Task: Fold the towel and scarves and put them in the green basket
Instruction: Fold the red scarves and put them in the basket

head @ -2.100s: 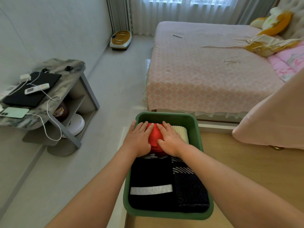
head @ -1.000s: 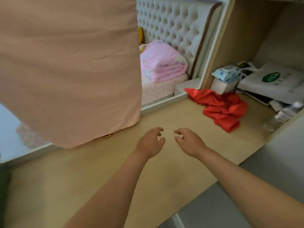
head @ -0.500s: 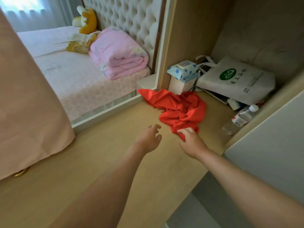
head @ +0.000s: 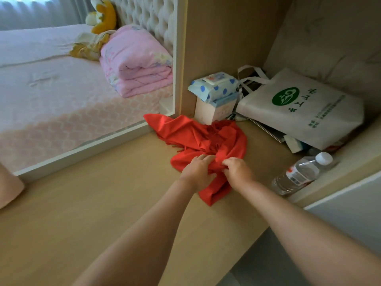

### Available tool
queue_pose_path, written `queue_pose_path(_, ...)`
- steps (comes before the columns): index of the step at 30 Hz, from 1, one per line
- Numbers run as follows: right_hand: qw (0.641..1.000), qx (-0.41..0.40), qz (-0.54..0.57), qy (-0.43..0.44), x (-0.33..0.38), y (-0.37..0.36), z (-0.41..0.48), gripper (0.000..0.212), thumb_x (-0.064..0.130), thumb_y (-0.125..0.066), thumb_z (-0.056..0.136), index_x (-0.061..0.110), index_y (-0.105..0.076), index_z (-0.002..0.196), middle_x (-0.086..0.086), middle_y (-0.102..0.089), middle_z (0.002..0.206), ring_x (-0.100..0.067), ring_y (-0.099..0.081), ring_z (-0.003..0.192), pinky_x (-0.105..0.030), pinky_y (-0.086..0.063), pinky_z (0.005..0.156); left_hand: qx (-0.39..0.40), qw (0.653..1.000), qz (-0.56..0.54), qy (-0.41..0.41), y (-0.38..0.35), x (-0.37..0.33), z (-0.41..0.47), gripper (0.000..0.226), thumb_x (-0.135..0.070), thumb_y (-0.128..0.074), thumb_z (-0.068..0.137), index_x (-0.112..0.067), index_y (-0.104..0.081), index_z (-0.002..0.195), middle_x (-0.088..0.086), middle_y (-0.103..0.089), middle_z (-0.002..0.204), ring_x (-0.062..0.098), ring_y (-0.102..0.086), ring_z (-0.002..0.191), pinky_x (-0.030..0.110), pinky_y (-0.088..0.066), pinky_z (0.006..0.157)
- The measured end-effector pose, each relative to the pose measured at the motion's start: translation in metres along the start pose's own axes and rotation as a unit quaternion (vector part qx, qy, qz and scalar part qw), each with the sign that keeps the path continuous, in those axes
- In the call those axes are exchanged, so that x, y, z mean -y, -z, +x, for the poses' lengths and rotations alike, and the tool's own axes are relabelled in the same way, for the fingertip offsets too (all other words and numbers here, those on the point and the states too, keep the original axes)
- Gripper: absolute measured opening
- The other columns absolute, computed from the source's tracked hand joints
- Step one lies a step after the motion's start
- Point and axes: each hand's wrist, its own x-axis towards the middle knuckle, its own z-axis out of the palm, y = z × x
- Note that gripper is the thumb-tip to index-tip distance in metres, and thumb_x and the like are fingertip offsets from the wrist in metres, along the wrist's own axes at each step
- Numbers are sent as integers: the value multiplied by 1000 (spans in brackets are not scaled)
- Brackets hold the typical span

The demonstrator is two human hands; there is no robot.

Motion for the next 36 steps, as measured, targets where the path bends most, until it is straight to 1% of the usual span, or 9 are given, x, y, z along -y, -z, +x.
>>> queue_pose_path(3, 998, -44, 48, 22, 8, 7, -1, 13, 18, -63, 90, 17, -72, 99, -8, -73, 99, -32, -65, 96, -40, -49, 80, -35, 999, -29, -13, 0, -4, 0, 44, -23, -70, 83, -15, -62, 125, 5, -64, 121, 26, -57, 112, 34, -44, 96)
queue_pose_path(5, 994, -54, 89, 40, 19, 15, -6, 11, 22, -61, 92, 20, -70, 99, -2, -73, 99, -27, -66, 95, -38, -50, 80, -96, 993, -66, -8, 11, -8, -7, 18, -10, -64, 85, -11, -69, 102, 5, -71, 97, 25, -64, 94, 26, -44, 80)
queue_pose_path(7, 991, -61, 108, 57, 31, 25, -13, 14, 27, -61, 91, 24, -67, 104, 2, -72, 102, -23, -64, 98, -38, -50, 84, -147, 986, -84, 6, 30, -15, -18, 10, -4, -60, 88, -9, -68, 90, 4, -69, 85, 21, -61, 82, 24, -41, 72)
queue_pose_path(11, 995, -51, 19, 84, 57, 42, -25, 38, 41, -68, 78, 30, -67, 114, 6, -69, 105, -23, -59, 101, -38, -44, 89, -190, 979, -72, 24, 78, -25, -49, 17, 3, -54, 87, -6, -66, 95, 6, -67, 90, 18, -55, 85, 17, -32, 71)
queue_pose_path(16, 998, -59, -2, 37, 104, 45, -42, 22, 42, -59, 91, 35, -71, 108, 5, -69, 112, -24, -57, 107, -39, -37, 93, -217, 970, -79, 74, 142, -12, -111, 23, 0, -48, 90, -12, -63, 102, 1, -65, 89, 29, -62, 89, 25, -35, 71)
queue_pose_path(22, 979, 4, 201, 41, 214, 22, -93, 15, 27, -54, 98, 22, -66, 106, 0, -73, 105, -23, -66, 102, -35, -47, 87, -199, 962, 101, 159, 216, 40, -231, 23, -48, -50, 87, -35, -62, 102, -9, -69, 91, 16, -63, 87, 32, -50, 75)
queue_pose_path(25, 973, 34, 213, 86, 277, 8, -119, 5, 30, -60, 95, 27, -65, 95, 6, -71, 94, -16, -65, 91, -33, -48, 82, -183, 959, 149, 159, 246, 69, -296, 16, -41, -61, 85, -33, -69, 97, -10, -69, 90, 15, -62, 90, 29, -45, 69)
queue_pose_path(30, 966, 128, 159, 161, 366, -33, -164, 8, 27, -72, 83, 26, -68, 90, 13, -66, 82, -9, -62, 81, -29, -48, 74, -213, 933, 197, 211, 284, 122, -393, 21, -22, -55, 86, -30, -69, 99, -2, -66, 94, 25, -61, 93, 33, -43, 70)
queue_pose_path(36, 932, 292, 56, 208, 415, -104, -208, 25, 20, -77, 81, 18, -72, 106, 11, -62, 92, -6, -57, 85, -17, -40, 75, -90, 902, 248, 341, 282, 178, -484, 25, -10, -45, 84, -25, -63, 92, -2, -70, 99, 19, -60, 85, 29, -43, 72)
